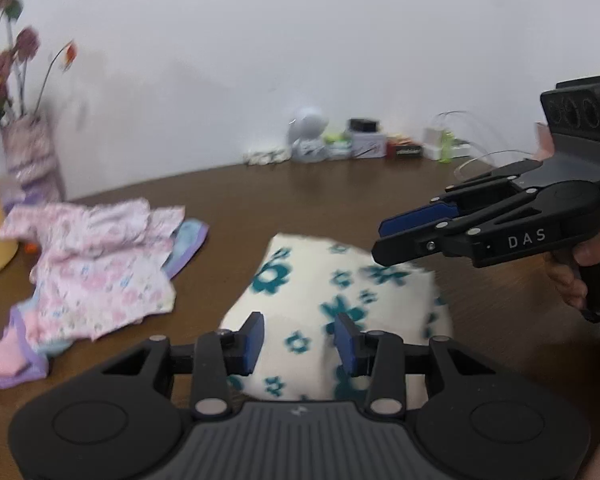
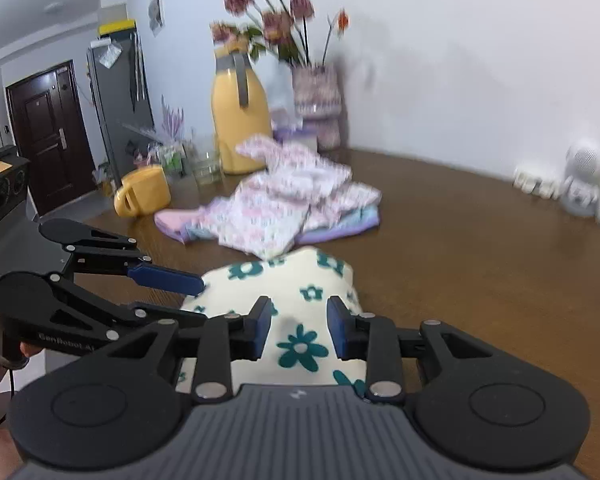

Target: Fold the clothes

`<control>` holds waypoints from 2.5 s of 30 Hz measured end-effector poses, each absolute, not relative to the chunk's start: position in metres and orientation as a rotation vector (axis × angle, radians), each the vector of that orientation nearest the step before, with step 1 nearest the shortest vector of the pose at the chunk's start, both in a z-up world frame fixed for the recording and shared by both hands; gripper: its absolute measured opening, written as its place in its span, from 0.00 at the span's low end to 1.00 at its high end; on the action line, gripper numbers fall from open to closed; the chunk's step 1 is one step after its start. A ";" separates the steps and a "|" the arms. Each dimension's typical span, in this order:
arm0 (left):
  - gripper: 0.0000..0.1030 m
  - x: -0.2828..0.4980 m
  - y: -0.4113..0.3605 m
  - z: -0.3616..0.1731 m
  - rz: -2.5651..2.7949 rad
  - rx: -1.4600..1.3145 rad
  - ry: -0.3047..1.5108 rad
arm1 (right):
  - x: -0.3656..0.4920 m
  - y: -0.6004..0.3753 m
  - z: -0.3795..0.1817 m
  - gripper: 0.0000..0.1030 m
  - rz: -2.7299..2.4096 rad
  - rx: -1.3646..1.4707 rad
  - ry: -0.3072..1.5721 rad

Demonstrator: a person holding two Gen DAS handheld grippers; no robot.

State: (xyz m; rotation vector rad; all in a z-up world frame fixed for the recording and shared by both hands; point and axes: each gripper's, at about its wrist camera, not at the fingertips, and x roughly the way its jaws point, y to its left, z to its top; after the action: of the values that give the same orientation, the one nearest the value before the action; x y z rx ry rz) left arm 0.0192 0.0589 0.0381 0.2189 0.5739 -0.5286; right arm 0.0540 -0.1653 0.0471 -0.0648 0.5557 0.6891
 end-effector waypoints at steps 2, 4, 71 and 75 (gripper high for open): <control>0.37 0.014 0.053 0.042 -0.556 0.242 0.568 | 0.047 -0.168 0.048 0.31 0.685 -0.089 0.556; 0.37 0.018 0.049 0.040 -0.561 0.240 0.573 | 0.047 -0.167 0.041 0.31 0.679 -0.100 0.576; 0.98 0.066 0.108 0.039 -0.389 -0.324 1.061 | 0.137 -0.182 0.039 1.00 0.705 0.075 0.989; 0.95 0.067 0.102 0.026 -0.319 -0.364 1.063 | 0.174 -0.175 0.031 1.00 0.843 0.060 1.063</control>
State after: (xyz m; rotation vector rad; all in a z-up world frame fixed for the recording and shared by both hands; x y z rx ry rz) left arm 0.0669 0.1024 0.0259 -0.3639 1.0634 -0.3193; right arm 0.1745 -0.1753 0.0314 0.0601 1.0628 0.8425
